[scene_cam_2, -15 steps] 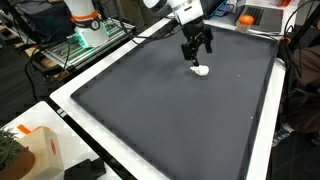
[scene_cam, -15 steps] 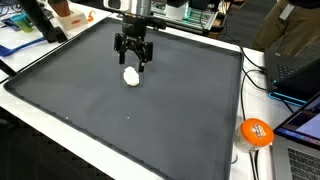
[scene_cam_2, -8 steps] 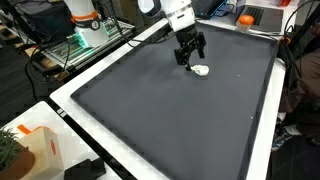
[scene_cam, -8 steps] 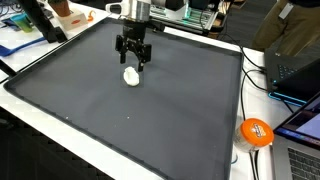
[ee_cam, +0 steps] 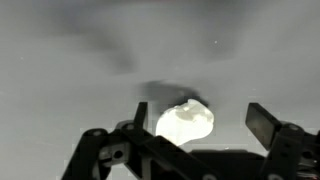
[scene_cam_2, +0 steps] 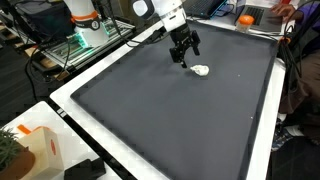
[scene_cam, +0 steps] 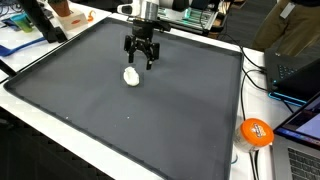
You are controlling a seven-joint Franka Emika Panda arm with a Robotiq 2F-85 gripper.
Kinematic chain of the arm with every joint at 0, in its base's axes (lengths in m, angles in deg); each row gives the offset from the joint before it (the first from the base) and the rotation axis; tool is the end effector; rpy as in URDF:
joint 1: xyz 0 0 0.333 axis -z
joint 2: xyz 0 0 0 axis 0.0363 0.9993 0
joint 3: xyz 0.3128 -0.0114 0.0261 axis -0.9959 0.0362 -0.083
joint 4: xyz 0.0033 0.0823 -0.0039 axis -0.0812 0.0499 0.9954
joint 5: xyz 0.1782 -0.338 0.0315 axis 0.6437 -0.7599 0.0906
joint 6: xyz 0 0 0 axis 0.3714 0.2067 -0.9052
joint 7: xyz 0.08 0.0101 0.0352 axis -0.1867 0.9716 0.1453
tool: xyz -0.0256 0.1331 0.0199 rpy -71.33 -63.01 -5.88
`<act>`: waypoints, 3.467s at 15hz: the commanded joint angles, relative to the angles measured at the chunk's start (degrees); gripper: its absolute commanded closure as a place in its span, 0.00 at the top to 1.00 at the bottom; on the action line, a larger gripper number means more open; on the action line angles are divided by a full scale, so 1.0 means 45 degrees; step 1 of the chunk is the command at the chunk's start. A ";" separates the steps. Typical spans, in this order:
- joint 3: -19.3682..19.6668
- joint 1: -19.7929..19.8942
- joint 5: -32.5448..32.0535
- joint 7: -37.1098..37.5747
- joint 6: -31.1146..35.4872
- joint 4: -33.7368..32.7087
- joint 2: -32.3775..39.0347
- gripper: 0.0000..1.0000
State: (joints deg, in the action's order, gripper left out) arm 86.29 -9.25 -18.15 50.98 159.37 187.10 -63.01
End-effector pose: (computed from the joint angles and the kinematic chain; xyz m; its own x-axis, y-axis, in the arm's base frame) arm 0.5300 0.0670 0.1871 0.8646 -0.1455 0.4809 -0.0979 -0.9876 -0.1228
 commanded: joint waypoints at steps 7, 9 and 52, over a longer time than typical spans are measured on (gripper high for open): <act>-0.0150 0.0127 0.0492 -0.0122 0.1481 0.0487 0.0020 1.00; -0.0280 0.0253 0.0538 -0.0047 0.2107 0.0653 0.0065 1.00; -0.0270 -0.0618 0.3199 -0.1139 0.7357 -0.0642 0.2765 1.00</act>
State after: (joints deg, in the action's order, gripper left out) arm 84.09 -10.36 -6.60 47.06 191.91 185.18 -51.77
